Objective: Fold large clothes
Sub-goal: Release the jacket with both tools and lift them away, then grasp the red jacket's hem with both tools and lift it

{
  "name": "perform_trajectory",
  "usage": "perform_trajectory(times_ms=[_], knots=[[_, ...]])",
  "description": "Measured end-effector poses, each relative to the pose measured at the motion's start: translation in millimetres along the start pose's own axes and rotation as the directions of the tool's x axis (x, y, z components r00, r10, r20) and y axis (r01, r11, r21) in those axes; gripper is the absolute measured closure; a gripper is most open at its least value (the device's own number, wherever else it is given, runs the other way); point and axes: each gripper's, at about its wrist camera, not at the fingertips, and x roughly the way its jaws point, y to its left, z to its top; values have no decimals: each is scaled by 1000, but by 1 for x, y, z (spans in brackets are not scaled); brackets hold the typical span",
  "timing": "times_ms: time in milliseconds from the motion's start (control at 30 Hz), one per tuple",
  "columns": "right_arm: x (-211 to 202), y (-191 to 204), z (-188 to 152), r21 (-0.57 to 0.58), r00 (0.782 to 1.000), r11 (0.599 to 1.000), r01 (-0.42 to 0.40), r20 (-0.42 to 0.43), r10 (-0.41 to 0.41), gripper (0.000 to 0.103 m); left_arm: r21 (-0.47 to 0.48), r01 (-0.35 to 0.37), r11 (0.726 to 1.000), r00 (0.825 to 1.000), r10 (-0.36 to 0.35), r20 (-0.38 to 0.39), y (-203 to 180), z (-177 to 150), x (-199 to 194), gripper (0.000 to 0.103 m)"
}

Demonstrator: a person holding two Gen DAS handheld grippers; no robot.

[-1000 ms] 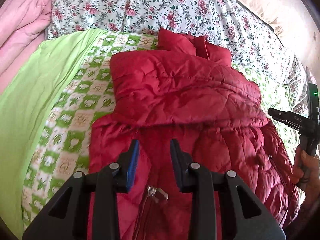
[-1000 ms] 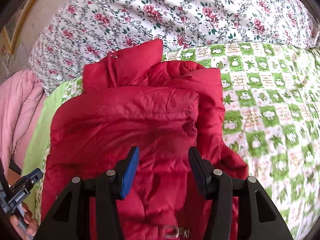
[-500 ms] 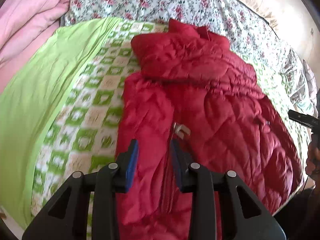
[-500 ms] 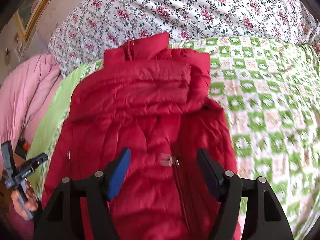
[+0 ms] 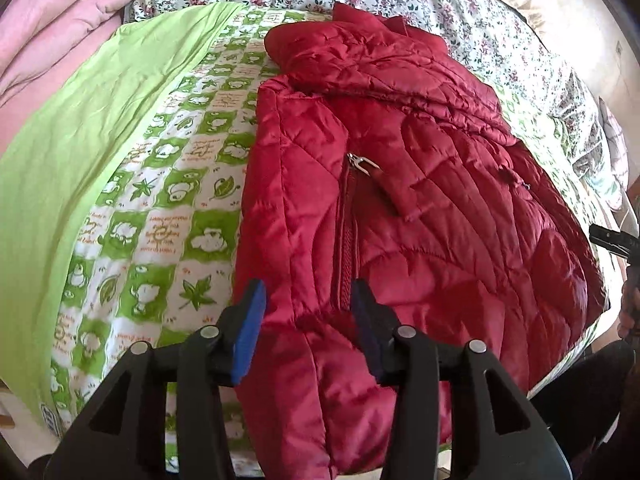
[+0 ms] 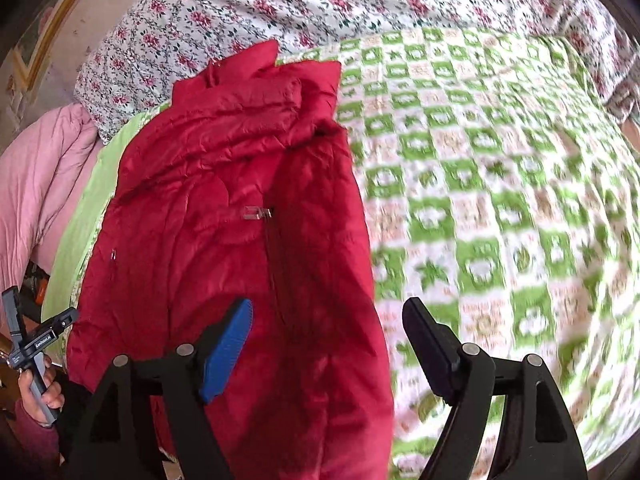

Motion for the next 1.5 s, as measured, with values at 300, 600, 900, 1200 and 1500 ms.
perform_trajectory(times_ms=[300,600,900,1200,1500], knots=[[-14,-7,-31,21,999,1000,1,-51,0,24,-20,8,1000,999,-9,-32,4,-23,-7,49],[-6,-7,-49,18,994,1000,-15,-110,17,24,-55,46,997,997,-49,-59,9,-34,-7,41],[-2,-1,-62,7,985,999,-42,-164,42,24,-148,54,988,987,-75,-143,22,-43,5,32],[7,-5,-65,60,969,993,-103,-220,114,38,-122,154,980,962,-177,-206,1,-47,17,46],[-2,14,-69,30,974,994,-101,-199,104,82,21,151,988,980,-146,-138,-20,-43,-4,88]])
